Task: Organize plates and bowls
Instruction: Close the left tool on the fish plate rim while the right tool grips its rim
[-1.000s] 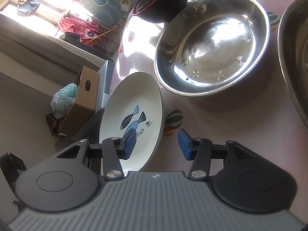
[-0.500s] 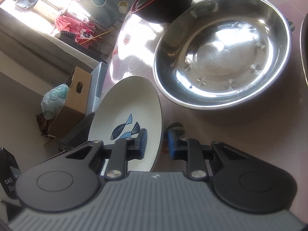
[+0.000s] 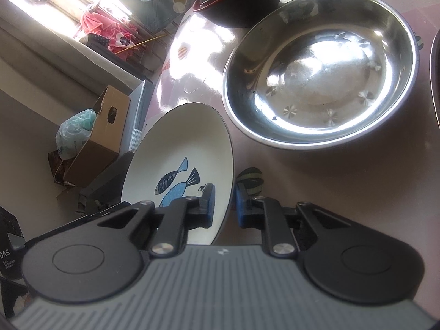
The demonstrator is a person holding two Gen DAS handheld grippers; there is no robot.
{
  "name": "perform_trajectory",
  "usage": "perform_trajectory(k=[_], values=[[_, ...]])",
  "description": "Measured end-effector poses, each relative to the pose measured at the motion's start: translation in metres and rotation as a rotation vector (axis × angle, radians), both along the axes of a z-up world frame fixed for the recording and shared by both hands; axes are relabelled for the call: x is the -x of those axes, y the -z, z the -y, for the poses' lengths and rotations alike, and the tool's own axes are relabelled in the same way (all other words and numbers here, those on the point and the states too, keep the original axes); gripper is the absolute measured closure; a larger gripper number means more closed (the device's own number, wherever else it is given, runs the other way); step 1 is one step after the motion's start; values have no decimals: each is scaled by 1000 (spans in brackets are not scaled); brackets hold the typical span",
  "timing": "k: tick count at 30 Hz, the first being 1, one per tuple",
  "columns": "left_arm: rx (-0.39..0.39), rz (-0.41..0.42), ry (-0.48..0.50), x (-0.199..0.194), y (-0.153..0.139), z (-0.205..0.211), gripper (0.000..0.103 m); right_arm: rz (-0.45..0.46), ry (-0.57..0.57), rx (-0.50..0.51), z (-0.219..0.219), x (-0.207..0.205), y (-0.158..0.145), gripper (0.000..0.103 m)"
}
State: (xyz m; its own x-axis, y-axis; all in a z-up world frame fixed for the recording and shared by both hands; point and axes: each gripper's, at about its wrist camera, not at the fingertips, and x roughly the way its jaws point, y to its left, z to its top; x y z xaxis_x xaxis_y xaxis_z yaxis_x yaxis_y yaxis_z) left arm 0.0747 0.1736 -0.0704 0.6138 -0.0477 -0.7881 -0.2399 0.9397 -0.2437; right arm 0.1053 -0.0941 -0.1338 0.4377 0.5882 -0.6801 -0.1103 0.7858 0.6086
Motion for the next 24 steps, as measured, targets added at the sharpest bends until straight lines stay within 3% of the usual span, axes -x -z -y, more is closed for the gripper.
perform_trajectory(k=[13, 24], values=[[26, 17, 33, 19, -6, 1, 78, -11, -41, -4, 4, 6, 0, 89], [79, -5, 2, -10, 13, -7, 73, -14, 6, -49, 2, -15, 10, 86]])
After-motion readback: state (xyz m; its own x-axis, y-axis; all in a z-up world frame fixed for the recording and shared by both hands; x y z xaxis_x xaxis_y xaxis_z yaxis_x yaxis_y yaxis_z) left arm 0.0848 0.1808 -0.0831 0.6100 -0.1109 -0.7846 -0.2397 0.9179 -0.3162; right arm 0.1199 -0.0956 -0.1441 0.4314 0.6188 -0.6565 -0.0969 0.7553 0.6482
